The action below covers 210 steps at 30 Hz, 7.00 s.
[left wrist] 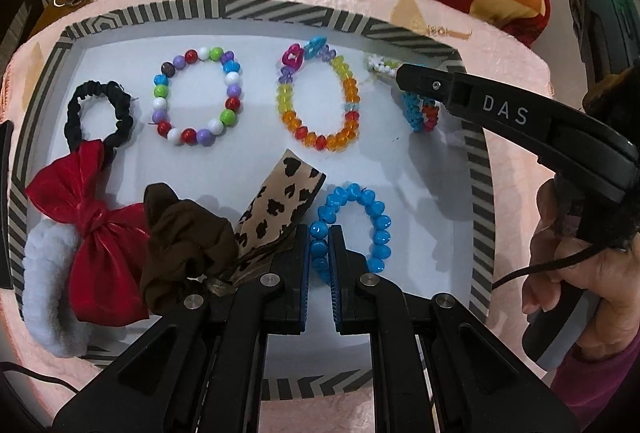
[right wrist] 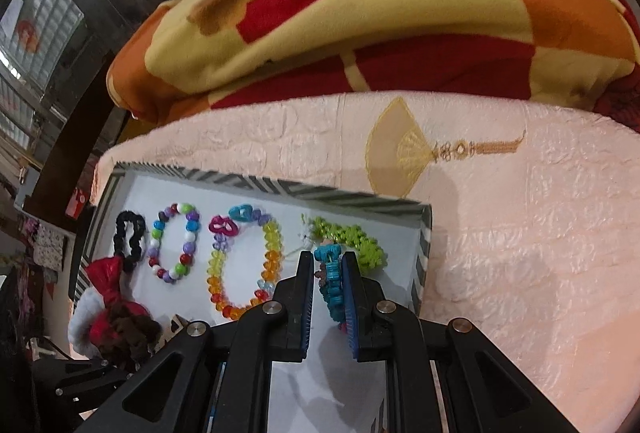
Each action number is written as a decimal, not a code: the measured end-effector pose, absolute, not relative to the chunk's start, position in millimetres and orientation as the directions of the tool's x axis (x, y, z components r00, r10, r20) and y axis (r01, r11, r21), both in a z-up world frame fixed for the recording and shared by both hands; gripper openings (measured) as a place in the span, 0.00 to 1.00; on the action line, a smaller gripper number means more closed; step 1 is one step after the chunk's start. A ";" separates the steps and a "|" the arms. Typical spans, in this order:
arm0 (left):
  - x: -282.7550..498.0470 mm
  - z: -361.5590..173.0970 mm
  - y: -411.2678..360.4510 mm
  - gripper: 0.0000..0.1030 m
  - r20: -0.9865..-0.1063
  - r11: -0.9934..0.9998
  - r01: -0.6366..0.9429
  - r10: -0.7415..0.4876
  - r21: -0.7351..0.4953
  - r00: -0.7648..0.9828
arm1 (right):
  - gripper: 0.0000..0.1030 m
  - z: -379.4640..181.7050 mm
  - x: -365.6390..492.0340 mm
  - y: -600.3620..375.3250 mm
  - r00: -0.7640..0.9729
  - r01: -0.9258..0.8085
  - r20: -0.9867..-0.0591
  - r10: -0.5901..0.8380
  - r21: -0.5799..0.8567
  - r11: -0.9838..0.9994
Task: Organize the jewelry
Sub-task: 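Carry both bracelets into the tray and open both grippers over it, then withdraw both grippers toward the purple and grey bracelets, then grasp the grey braided bracelet with the right gripper while the left approaches the purple bracelet, then grasp the purple bead bracelet with the left gripper, then carry the purple and grey bracelets over the tray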
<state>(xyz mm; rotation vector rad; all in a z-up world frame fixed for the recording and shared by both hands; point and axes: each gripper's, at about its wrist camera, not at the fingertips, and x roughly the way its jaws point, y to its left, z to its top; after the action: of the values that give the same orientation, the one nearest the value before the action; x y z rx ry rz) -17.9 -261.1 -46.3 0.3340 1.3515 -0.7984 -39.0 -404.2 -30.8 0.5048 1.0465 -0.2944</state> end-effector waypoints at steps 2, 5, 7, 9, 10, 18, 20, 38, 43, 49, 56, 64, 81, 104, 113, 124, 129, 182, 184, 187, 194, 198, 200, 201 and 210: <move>-19.5 -47.5 -264.0 0.07 -0.949 0.696 0.682 -0.314 -0.223 0.011 | 0.13 -29.4 -42.6 -405.2 0.481 0.465 -0.877 0.010 0.265 0.845; -23.1 -45.1 -265.8 0.09 -0.949 0.700 0.682 -0.314 -0.212 0.027 | 0.13 -20.5 -50.4 -406.2 0.497 0.470 -0.868 0.009 0.277 0.838; -27.7 -44.4 -268.8 0.16 -0.950 0.700 0.683 -0.311 -0.208 0.029 | 0.16 -12.9 -56.7 -404.0 0.510 0.465 -0.860 0.005 0.281 0.840; -32.0 -42.5 -269.4 0.26 -0.949 0.698 0.685 -0.314 -0.210 0.028 | 0.23 -8.0 -62.3 -401.9 0.517 0.468 -0.856 -0.002 0.281 0.838; -34.3 -41.3 -269.1 0.32 -0.948 0.698 0.684 -0.316 -0.211 0.030 | 0.24 -4.6 -67.2 -400.7 0.528 0.471 -0.849 -0.003 0.289 0.833; -44.7 -25.8 -258.2 0.47 -0.943 0.694 0.695 -0.327 -0.189 0.069 | 0.26 9.8 -97.8 -389.9 0.539 0.488 -0.842 -0.013 0.300 0.820; -47.1 -21.6 -254.0 0.47 -0.942 0.696 0.696 -0.326 -0.178 0.085 | 0.28 14.3 -106.9 -386.7 0.544 0.491 -0.839 -0.016 0.302 0.817; -65.9 -0.7 -173.9 0.47 -0.937 0.719 0.685 -0.307 -0.113 0.167 | 0.35 21.3 -171.0 -320.9 0.525 0.485 -0.851 -0.018 0.281 0.828; -70.2 -0.1 -146.1 0.47 -0.938 0.736 0.668 -0.298 -0.108 0.177 | 0.35 15.5 -184.3 -293.5 0.516 0.474 -0.857 -0.004 0.282 0.834; -73.8 -1.1 -111.3 0.47 -0.939 0.750 0.650 -0.299 -0.120 0.172 | 0.36 9.8 -195.9 -258.9 0.502 0.450 -0.865 0.014 0.275 0.850; -68.8 -5.7 -63.7 0.47 -0.942 0.782 0.605 -0.299 -0.149 0.155 | 0.37 3.7 -213.1 -224.7 0.491 0.433 -0.871 0.026 0.270 0.860; -64.8 -11.0 -15.3 0.47 -0.945 0.816 0.556 -0.289 -0.160 0.152 | 0.38 -7.0 -228.2 -197.1 0.477 0.416 -0.877 0.053 0.279 0.866; -71.0 -27.7 12.5 0.47 -0.952 0.844 0.516 -0.263 -0.148 0.155 | 0.39 -16.5 -235.2 -143.5 0.440 0.316 -0.895 0.073 0.230 0.921; -62.4 -39.0 9.8 0.47 -0.957 0.846 0.505 -0.264 -0.171 0.117 | 0.40 -33.4 -256.0 -103.6 0.416 0.251 -0.904 0.101 0.221 0.942; -59.2 -46.7 14.3 0.47 -0.961 0.856 0.482 -0.262 -0.189 0.089 | 0.40 -48.5 -241.8 -72.1 0.370 0.137 -0.923 0.106 0.168 0.976; -53.9 -52.8 16.6 0.47 -0.964 0.862 0.466 -0.259 -0.200 0.064 | 0.40 -58.6 -219.7 -48.8 0.345 -0.008 -0.931 0.120 0.125 0.992; -50.9 -53.9 15.1 0.47 -0.964 0.865 0.458 -0.260 -0.205 0.059 | 0.27 -58.7 -212.4 -45.1 0.351 -0.069 -0.931 0.102 0.082 0.994; -40.0 -13.4 -40.6 0.08 -0.925 0.803 0.566 -0.336 -0.184 0.176 | 0.06 -19.9 -202.4 -150.8 0.479 0.213 -0.872 0.102 0.228 0.950; -44.1 -1.1 -43.6 0.08 -0.916 0.788 0.586 -0.356 -0.188 0.183 | 0.06 -13.7 -197.7 -164.3 0.496 0.237 -0.864 0.089 0.234 0.943; -52.3 17.6 -50.2 0.08 -0.904 0.762 0.616 -0.386 -0.200 0.183 | 0.06 -4.0 -202.6 -177.0 0.519 0.269 -0.853 0.061 0.230 0.935; -57.6 51.7 -74.5 0.08 -0.880 0.708 0.675 -0.437 -0.207 0.188 | 0.06 19.5 -208.4 -217.5 0.552 0.352 -0.833 -0.024 0.207 0.913; -64.3 63.6 -100.3 0.08 -0.870 0.671 0.710 -0.460 -0.211 0.177 | 0.06 27.3 -208.6 -240.3 0.556 0.398 -0.828 -0.071 0.190 0.898; -67.6 66.2 -113.8 0.08 -0.868 0.656 0.726 -0.465 -0.206 0.175 | 0.06 30.8 -208.0 -250.5 0.554 0.418 -0.827 -0.091 0.182 0.890; -69.6 67.7 -122.3 0.08 -0.867 0.648 0.734 -0.468 -0.204 0.173 | 0.06 32.2 -206.9 -254.5 0.553 0.424 -0.827 -0.099 0.177 0.888; -79.9 73.1 -183.2 0.08 -0.861 0.598 0.782 -0.479 -0.177 0.171 | 0.06 34.4 -192.7 -289.2 0.538 0.462 -0.832 -0.135 0.157 0.873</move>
<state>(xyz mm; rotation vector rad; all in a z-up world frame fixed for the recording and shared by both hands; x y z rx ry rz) -79.9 -183.2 73.1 0.3396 1.0658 -0.9194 -192.7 -289.2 34.4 0.3826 0.9406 -0.3655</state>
